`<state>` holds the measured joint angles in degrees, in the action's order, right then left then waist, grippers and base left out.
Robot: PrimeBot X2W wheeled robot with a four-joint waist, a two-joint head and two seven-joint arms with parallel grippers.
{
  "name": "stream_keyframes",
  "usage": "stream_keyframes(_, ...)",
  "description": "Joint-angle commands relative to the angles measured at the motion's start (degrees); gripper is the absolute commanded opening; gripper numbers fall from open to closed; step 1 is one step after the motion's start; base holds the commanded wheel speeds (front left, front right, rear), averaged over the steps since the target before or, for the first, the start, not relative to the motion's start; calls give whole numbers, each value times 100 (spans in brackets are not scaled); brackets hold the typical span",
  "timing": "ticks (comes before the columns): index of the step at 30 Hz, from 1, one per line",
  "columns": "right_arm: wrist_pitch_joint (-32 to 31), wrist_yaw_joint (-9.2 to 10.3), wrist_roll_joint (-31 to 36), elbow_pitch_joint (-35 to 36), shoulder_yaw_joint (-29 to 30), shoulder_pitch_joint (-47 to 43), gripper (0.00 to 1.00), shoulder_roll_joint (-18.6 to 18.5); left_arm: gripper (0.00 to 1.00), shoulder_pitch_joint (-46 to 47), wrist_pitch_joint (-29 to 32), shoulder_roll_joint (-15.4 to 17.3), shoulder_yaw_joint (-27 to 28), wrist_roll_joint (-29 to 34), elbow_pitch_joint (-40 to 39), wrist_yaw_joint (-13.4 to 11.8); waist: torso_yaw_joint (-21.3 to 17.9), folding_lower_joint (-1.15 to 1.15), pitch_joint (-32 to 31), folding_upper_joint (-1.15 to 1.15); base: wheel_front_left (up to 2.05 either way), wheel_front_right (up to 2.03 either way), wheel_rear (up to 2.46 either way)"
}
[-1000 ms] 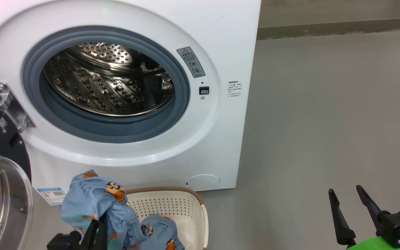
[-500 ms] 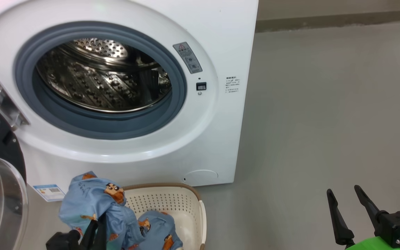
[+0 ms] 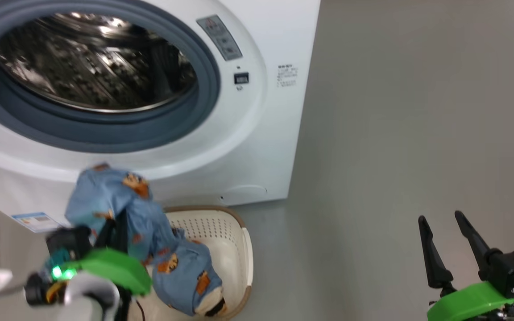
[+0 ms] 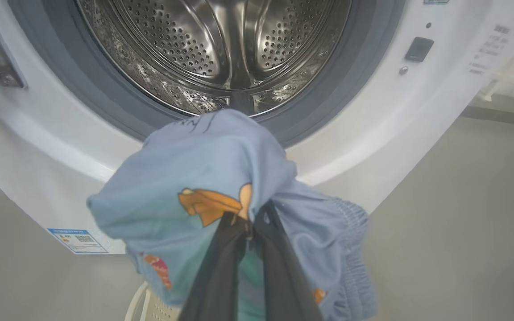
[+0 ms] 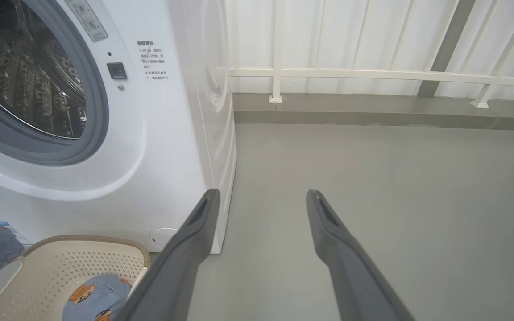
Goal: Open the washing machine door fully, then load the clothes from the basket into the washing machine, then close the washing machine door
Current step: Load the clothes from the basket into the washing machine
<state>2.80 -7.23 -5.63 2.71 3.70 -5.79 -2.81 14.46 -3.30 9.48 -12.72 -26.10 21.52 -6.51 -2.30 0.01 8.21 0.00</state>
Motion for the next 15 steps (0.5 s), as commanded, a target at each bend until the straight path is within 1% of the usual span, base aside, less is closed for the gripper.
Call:
stream_keyframes(1,115,-25,-39,91,-158,287,100,-71,0,495,99,223,206,-6,-4,53,-307,-1,508,0,0,0,0)
stream_keyframes(2,115,-25,-39,91,-158,287,100,-71,0,495,99,223,206,-6,-4,53,-307,-1,508,0,0,0,0)
stream_keyframes(6,303,-25,-109,-41,-228,521,100,-46,0,1190,431,488,253,-15,314,163,-548,-1,926,0,0,0,0)
stream_keyframes(15,806,-25,-341,-602,-462,1088,100,-12,0,2730,1572,1139,325,-114,855,424,-1113,-1,1757,0,0,0,0)
